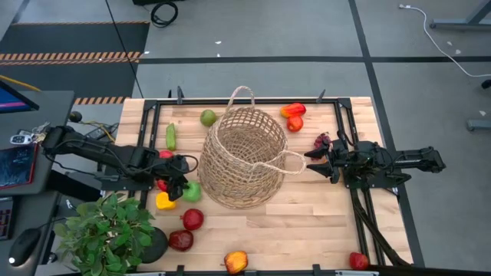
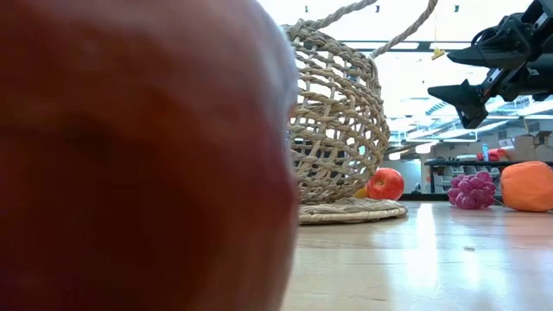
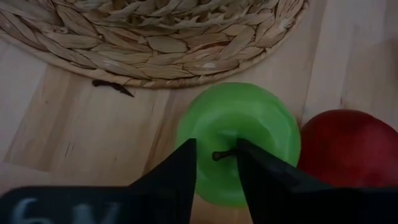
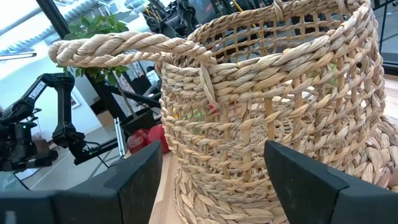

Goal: Build produce basket
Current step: Put the green apple into the basket

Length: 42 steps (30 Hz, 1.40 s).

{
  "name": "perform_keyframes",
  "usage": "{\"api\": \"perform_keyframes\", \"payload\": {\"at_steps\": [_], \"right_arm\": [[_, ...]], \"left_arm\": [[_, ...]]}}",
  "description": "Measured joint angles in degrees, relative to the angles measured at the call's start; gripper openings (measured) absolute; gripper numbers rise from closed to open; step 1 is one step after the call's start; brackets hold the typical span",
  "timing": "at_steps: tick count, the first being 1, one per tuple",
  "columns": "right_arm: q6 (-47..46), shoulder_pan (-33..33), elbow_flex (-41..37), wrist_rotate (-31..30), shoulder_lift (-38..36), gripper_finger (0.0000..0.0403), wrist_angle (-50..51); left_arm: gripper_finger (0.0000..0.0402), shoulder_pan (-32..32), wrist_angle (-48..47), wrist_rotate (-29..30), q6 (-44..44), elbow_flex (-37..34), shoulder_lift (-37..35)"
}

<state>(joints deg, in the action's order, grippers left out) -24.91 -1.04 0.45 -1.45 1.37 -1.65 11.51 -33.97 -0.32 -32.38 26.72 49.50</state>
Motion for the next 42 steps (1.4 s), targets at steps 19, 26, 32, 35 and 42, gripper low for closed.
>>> {"api": "perform_keyframes", "payload": {"at_steps": [19, 26, 32, 35, 42], "right_arm": [[0.0, 0.0, 0.0, 0.0, 0.0, 0.0284, 0.0], [0.0, 0.0, 0.0, 0.0, 0.0, 0.0284, 0.0], [0.0, 0.0, 0.0, 0.0, 0.0, 0.0284, 0.0], [0.0, 0.0, 0.0, 0.0, 0.0, 0.0284, 0.0], [0.0, 0.0, 0.0, 0.0, 0.0, 0.0284, 0.0]], "left_arm": [[0.001, 0.0, 0.4, 0.1, 0.0, 0.2, -0.1], [0.0011, 0.0, 0.3, 0.1, 0.0, 0.2, -0.1], [0.0009, 0.0, -0.6, 0.1, 0.6, 2.3, 0.0], [0.0009, 0.0, -0.8, 0.3, 1.8, 3.8, 0.0], [0.001, -0.1, -0.9, 1.2, 2.0, 4.5, 0.0]]}}
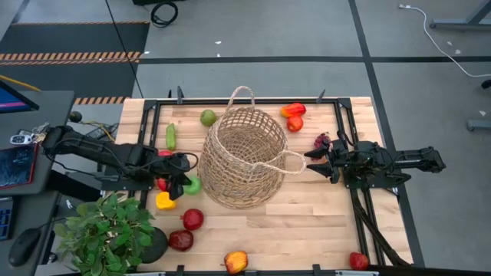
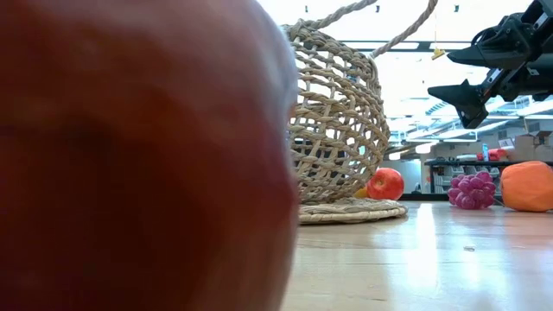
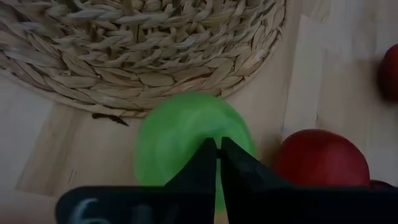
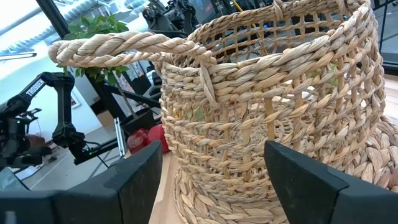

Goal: Build produce basket
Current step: Put the green apple into the basket

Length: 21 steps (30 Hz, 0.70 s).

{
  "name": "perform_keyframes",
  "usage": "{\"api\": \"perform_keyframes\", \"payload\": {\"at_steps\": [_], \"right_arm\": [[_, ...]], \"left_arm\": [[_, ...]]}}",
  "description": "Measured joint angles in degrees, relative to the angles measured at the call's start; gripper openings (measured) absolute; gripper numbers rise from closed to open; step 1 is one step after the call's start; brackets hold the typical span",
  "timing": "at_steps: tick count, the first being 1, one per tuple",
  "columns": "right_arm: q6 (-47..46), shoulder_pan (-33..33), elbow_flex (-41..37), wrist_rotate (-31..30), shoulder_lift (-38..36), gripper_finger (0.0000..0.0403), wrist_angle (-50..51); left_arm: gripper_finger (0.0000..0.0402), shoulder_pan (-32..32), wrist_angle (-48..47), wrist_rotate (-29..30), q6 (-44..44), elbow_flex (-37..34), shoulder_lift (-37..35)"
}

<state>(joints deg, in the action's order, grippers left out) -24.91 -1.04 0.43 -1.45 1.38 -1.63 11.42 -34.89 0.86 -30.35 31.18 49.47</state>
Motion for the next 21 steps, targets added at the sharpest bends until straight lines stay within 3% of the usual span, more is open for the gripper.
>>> {"api": "perform_keyframes", "payload": {"at_steps": [9, 21], "right_arm": [[0.0, 0.0, 0.0, 0.0, 0.0, 0.0284, 0.0], [0.0, 0.0, 0.0, 0.0, 0.0, 0.0284, 0.0]], "left_arm": [[0.001, 0.0, 0.1, 0.7, 0.1, 0.6, 0.0], [0.0011, 0.0, -2.7, 4.0, 4.1, 9.4, 0.0]]}}
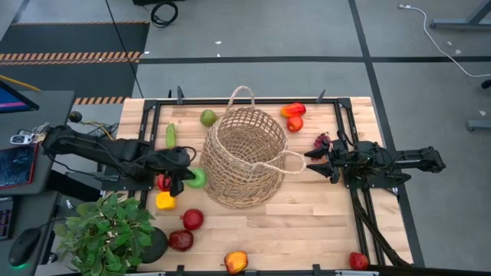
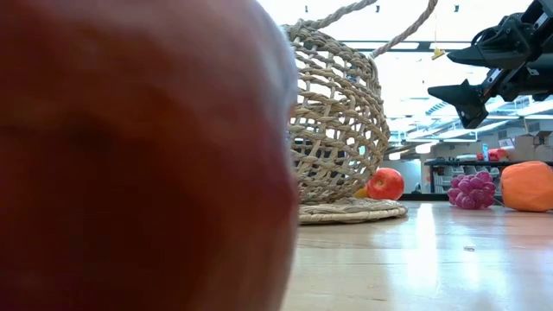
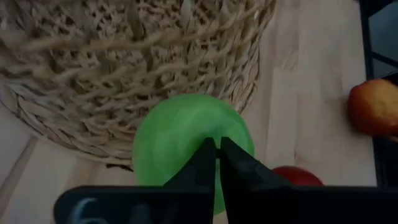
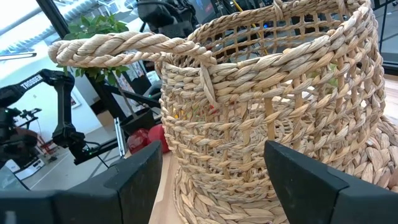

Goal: Build produce basket
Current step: Put the green apple into the basket

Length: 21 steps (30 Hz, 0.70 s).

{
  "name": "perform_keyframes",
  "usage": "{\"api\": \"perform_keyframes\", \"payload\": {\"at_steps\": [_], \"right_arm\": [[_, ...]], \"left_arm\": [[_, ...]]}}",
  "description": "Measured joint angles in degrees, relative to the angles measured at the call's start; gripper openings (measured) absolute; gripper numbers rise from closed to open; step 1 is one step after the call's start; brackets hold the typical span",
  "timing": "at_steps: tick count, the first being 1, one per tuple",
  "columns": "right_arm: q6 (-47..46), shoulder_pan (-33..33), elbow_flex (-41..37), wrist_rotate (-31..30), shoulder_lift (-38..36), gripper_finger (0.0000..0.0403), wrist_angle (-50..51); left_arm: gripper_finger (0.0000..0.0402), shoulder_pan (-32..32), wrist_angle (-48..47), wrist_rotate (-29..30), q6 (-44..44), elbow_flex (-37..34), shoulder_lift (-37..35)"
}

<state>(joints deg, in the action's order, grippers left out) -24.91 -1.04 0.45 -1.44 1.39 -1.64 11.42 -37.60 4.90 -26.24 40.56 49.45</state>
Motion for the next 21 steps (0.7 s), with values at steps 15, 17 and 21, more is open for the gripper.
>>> {"api": "perform_keyframes", "payload": {"at_steps": [15, 17, 21], "right_arm": [[0.0, 0.0, 0.0, 0.0, 0.0, 0.0284, 0.0], [0.0, 0.0, 0.0, 0.0, 0.0, 0.0284, 0.0], [0.0, 0.0, 0.0, 0.0, 0.0, 0.0284, 0.0]], "left_arm": [[0.0011, 0.0, -0.7, 1.1, 4.1, 7.0, 0.0], [0.0011, 0.0, -0.4, 1.1, 4.7, 8.0, 0.0], [0.0011, 0.0, 0.3, 1.9, 6.5, 10.4, 0.0]]}}
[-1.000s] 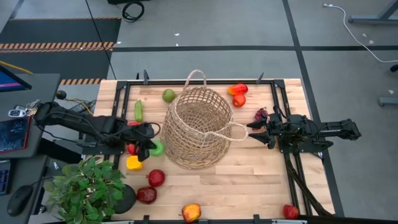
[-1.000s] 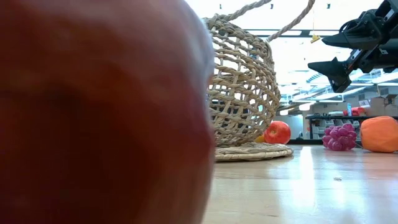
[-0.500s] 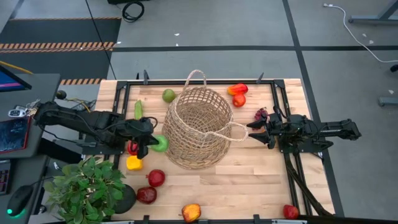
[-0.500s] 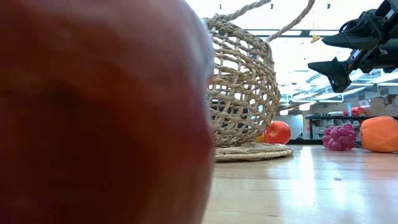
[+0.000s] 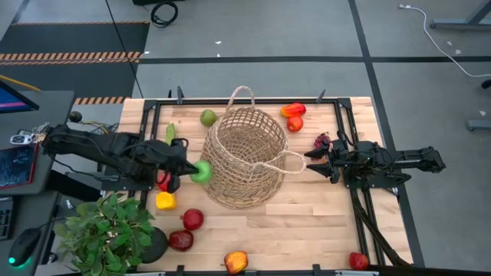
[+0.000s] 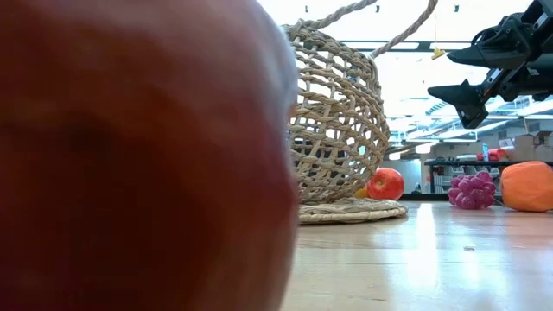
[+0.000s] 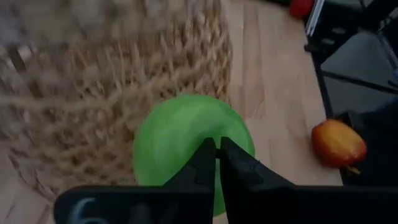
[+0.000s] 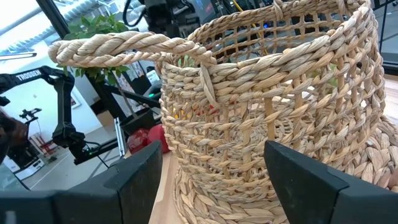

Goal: Build produce basket
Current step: Put the green apple into the basket

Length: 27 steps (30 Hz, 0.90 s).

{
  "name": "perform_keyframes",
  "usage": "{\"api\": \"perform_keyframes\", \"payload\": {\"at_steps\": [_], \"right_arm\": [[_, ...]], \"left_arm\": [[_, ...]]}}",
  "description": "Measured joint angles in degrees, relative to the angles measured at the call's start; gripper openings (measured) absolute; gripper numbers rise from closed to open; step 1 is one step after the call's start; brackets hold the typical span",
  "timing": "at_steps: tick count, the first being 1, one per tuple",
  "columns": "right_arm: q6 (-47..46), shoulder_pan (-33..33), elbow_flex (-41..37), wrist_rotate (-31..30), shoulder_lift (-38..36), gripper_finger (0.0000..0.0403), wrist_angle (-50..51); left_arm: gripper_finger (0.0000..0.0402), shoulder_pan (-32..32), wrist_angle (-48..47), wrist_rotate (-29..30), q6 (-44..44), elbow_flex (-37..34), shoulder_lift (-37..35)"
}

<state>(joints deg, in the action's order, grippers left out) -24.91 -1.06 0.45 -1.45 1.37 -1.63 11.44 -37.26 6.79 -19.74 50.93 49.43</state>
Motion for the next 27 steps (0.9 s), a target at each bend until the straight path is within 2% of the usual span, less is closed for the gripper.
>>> {"api": "perform_keyframes", "payload": {"at_steps": [7, 16, 21, 27], "right_arm": [[0.0, 0.0, 0.0, 0.0, 0.0, 0.0284, 0.0], [0.0, 0.0, 0.0, 0.0, 0.0, 0.0284, 0.0], [0.0, 0.0, 0.0, 0.0, 0.0, 0.0284, 0.0], [0.0, 0.0, 0.0, 0.0, 0.0, 0.0284, 0.0]], "left_arm": [[0.0011, 0.0, 3.1, 3.5, 4.8, 2.4, 0.0], [0.0012, 0.0, 7.9, 3.6, 9.6, 3.2, 0.0], [0.0012, 0.0, 11.1, 3.7, 23.9, 3.2, 0.1], [0.0012, 0.0, 14.4, 6.5, 51.2, 3.2, 0.1]]}}
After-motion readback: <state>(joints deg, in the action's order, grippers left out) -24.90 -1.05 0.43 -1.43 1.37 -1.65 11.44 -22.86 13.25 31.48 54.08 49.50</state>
